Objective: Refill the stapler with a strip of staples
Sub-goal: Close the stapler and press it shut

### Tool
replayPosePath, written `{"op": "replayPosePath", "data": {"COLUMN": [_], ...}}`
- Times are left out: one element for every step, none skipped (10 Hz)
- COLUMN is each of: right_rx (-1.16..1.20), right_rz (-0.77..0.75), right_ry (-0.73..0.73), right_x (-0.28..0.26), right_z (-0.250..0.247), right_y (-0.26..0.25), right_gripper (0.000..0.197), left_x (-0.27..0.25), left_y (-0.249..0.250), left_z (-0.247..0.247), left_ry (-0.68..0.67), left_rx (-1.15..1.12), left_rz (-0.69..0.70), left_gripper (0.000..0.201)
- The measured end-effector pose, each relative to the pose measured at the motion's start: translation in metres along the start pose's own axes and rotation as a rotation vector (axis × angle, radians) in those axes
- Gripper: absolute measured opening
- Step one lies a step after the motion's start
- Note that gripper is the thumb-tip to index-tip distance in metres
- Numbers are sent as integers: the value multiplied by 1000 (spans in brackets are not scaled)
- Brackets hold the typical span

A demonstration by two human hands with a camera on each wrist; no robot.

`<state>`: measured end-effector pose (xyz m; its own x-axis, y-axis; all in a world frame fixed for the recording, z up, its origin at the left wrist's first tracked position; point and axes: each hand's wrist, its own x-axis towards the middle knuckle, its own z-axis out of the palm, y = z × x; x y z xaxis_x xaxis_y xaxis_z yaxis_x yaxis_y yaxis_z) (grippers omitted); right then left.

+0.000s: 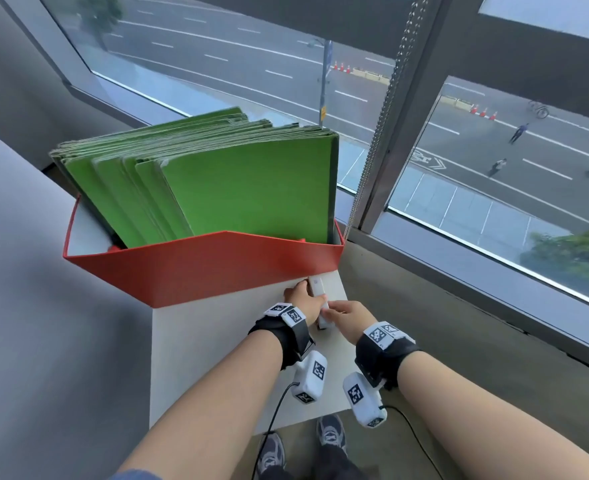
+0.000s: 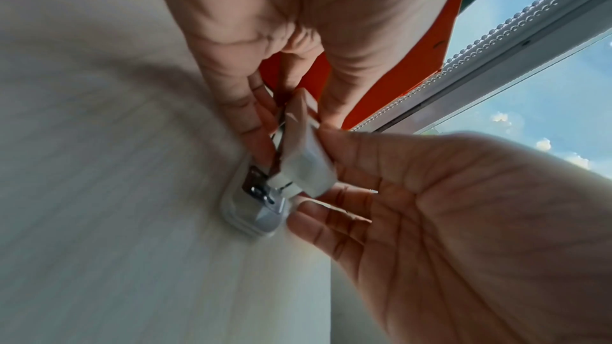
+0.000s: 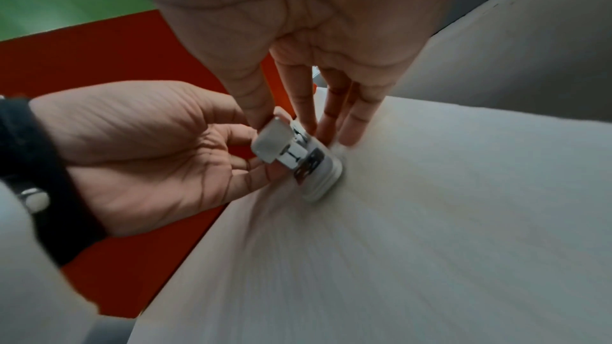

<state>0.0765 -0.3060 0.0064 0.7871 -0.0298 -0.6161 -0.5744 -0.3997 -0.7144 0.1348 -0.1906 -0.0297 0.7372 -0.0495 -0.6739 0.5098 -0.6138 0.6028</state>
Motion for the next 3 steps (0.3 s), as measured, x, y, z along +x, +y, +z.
{"op": "replayPosePath", "data": {"right_rx": [-63,-69,-65], "right_rz": [-8,-17,21], "right_ry": [-2,-11,34], "right_x": [0,2,2], "right_z": [0,2,0], "right_y": [-1,1,-4], "right_gripper": [29,23,32], "left_x": [0,2,-2], "left_y": [-3,-6,-6], "left_z": [1,2,-3], "left_ry": [-10,5,16], "left_rx": [3,-7,0], "left_rz": [-11,-11,-10], "left_gripper": [63,67,69]}}
